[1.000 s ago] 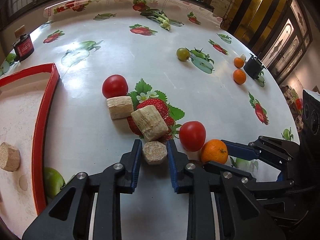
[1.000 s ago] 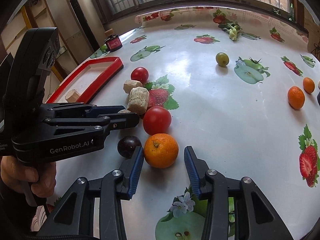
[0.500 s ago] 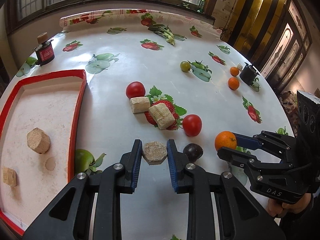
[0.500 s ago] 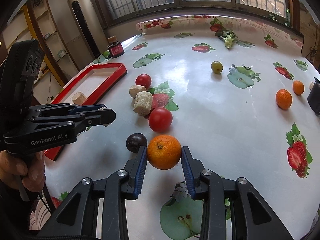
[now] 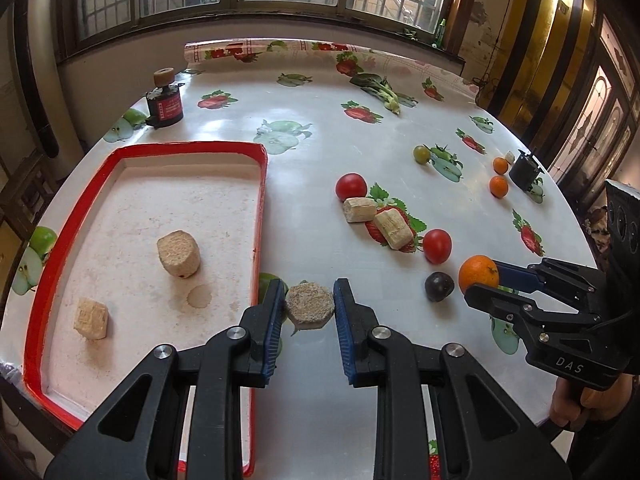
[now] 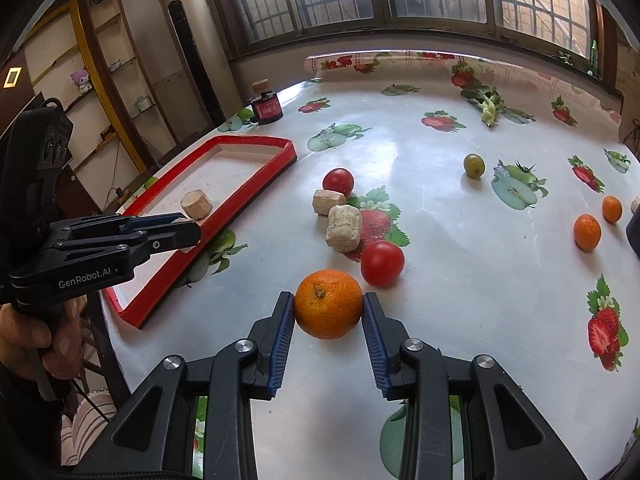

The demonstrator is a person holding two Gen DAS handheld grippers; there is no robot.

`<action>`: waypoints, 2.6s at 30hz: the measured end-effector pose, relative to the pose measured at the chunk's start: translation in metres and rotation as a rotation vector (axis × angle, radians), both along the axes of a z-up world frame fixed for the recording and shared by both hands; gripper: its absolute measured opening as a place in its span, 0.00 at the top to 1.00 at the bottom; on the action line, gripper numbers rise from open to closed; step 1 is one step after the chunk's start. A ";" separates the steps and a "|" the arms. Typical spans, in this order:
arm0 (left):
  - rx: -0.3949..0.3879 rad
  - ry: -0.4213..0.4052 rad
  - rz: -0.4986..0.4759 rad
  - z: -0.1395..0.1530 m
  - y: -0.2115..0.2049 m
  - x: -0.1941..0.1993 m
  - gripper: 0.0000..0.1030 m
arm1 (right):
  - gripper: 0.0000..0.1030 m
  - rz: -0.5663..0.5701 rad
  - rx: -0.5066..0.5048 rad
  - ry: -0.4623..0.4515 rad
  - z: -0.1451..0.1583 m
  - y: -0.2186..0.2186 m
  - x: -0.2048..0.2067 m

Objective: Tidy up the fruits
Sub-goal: 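Carry the hexagonal piece and the orange over the red tray, then open the left gripper to drop the piece while the right gripper lowers and releases the orange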

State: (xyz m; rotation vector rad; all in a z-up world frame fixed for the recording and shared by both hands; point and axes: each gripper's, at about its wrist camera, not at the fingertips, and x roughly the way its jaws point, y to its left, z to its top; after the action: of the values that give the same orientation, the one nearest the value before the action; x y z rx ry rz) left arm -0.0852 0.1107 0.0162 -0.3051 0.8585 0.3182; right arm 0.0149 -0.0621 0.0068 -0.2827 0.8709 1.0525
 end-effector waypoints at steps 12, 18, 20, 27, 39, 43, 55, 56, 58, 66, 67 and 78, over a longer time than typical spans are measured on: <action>0.007 -0.003 0.043 0.002 0.014 -0.020 0.78 | 0.66 0.056 0.007 -0.005 0.006 0.027 -0.015; 0.013 0.001 0.066 0.002 0.022 -0.028 0.78 | 0.66 0.085 0.011 0.001 0.006 0.042 -0.021; 0.013 0.002 0.074 0.002 0.027 -0.031 0.78 | 0.66 0.097 0.012 0.004 0.007 0.048 -0.023; 0.006 0.009 0.104 -0.002 0.043 -0.039 0.78 | 0.66 0.134 0.011 0.005 0.008 0.069 -0.030; -0.004 0.013 0.177 -0.004 0.083 -0.055 0.78 | 0.66 0.194 0.011 0.030 0.007 0.118 -0.034; -0.014 0.018 0.203 -0.007 0.101 -0.058 0.78 | 0.66 0.205 0.012 0.034 0.008 0.136 -0.030; -0.057 0.062 0.254 -0.023 0.150 -0.039 0.78 | 0.66 0.234 -0.027 0.062 -0.003 0.213 -0.008; -0.056 0.064 0.257 -0.025 0.153 -0.037 0.78 | 0.66 0.235 -0.036 0.062 -0.006 0.219 -0.007; -0.059 0.077 0.263 -0.029 0.159 -0.032 0.78 | 0.66 0.242 -0.050 0.070 -0.012 0.231 -0.003; -0.086 0.139 0.261 -0.049 0.167 -0.020 0.78 | 0.66 0.249 -0.111 0.077 -0.034 0.257 0.005; -0.093 0.148 0.261 -0.051 0.168 -0.020 0.78 | 0.66 0.249 -0.117 0.079 -0.036 0.258 0.006; -0.074 0.176 0.295 -0.044 0.163 -0.022 0.75 | 0.49 0.237 -0.092 0.078 -0.028 0.247 0.003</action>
State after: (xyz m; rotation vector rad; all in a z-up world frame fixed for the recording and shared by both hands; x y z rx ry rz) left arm -0.1075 0.2733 -0.0276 -0.4795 1.0006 0.5957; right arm 0.0181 0.1847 -0.0211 -0.4323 0.9740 1.2508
